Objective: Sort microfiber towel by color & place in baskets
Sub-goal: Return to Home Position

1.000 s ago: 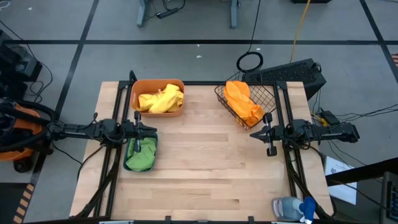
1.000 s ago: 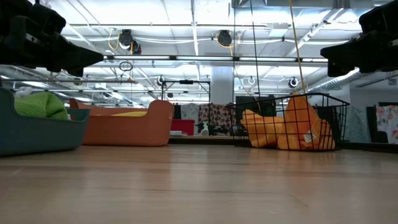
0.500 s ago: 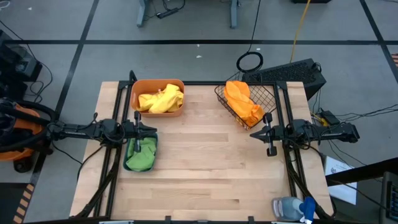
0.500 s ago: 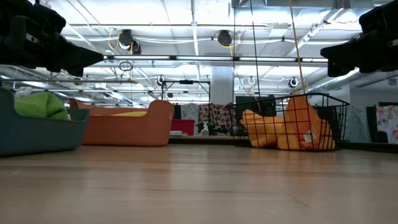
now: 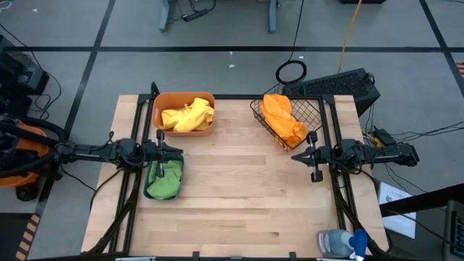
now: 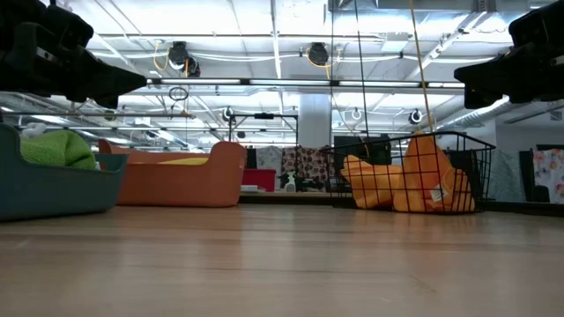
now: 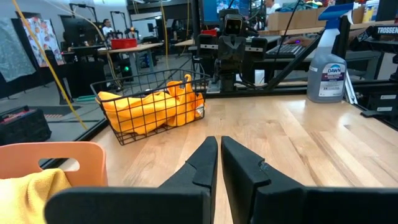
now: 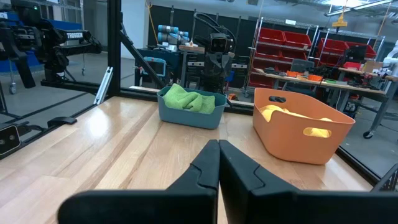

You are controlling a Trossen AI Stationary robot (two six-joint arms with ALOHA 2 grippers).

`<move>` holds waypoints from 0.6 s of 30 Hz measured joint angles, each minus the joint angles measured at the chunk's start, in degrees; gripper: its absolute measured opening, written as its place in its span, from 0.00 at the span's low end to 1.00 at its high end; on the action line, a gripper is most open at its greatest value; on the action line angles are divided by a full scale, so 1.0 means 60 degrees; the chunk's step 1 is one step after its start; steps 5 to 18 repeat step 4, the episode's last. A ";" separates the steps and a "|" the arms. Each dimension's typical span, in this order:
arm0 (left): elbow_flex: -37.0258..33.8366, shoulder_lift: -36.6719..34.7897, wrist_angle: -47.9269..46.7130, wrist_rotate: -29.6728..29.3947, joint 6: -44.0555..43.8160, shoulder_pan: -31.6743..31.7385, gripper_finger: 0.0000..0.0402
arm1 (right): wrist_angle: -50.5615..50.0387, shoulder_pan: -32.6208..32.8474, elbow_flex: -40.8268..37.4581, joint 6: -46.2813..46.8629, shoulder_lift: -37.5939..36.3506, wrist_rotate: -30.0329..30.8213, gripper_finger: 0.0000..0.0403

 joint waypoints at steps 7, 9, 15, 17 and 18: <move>0.0001 0.0000 0.0000 0.0000 0.0000 0.0004 0.07 | 0.0000 0.0002 0.0000 -0.0003 0.0000 0.0000 0.00; 0.0001 0.0000 0.0000 0.0000 0.0000 0.0004 0.07 | 0.0000 0.0002 0.0000 -0.0003 0.0000 0.0000 0.00; 0.0001 0.0000 0.0000 0.0000 0.0000 0.0004 0.07 | 0.0000 0.0002 0.0000 -0.0003 0.0000 0.0000 0.00; 0.0001 0.0000 0.0000 0.0000 0.0000 0.0004 0.07 | 0.0000 0.0002 0.0000 -0.0003 0.0000 0.0000 0.00; 0.0001 0.0000 0.0000 0.0000 0.0000 0.0004 0.07 | 0.0000 0.0002 0.0000 -0.0003 0.0000 0.0000 0.00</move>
